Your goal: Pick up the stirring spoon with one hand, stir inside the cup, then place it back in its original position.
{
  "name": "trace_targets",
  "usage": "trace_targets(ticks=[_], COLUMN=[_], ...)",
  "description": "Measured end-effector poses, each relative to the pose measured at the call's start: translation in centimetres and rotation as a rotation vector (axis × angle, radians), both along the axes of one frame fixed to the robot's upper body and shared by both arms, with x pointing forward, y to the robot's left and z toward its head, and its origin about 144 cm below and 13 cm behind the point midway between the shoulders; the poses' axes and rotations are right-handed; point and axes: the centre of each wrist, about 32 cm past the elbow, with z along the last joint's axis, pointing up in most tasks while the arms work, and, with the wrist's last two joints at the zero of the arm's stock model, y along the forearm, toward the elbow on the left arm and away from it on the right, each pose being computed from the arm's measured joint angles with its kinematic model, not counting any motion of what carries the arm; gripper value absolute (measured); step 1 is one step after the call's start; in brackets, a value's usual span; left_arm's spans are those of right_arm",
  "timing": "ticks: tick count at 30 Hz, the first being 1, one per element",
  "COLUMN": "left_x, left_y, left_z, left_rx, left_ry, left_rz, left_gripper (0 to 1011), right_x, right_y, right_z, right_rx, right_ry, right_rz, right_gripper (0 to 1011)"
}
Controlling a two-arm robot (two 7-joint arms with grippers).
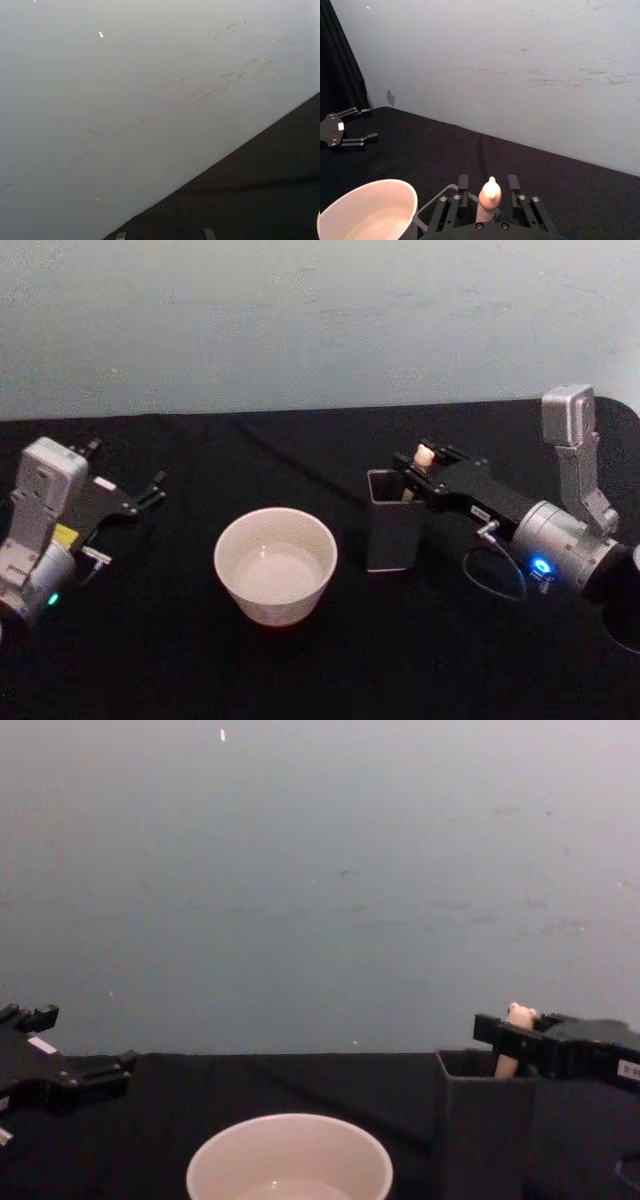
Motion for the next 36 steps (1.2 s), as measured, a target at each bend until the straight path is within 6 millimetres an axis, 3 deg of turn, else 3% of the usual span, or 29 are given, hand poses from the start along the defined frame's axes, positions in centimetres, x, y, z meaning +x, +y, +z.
trace_targets(ticks=[10, 22, 36], left_x=[0.0, 0.0, 0.0], left_y=[0.0, 0.0, 0.0], left_z=[0.0, 0.0, 0.0], left_rx=[0.000, 0.000, 0.000], left_ry=[0.000, 0.000, 0.000], left_rz=[0.000, 0.000, 0.000], left_gripper=[1001, 1001, 1002], right_x=[0.0, -0.1, -0.2], right_y=[0.0, 0.1, -0.4], right_z=[0.0, 0.1, 3.1], right_rx=[0.001, 0.001, -0.038], right_ry=[0.000, -0.008, -0.131], right_rz=[0.000, 0.009, 0.049], right_gripper=[215, 215, 215])
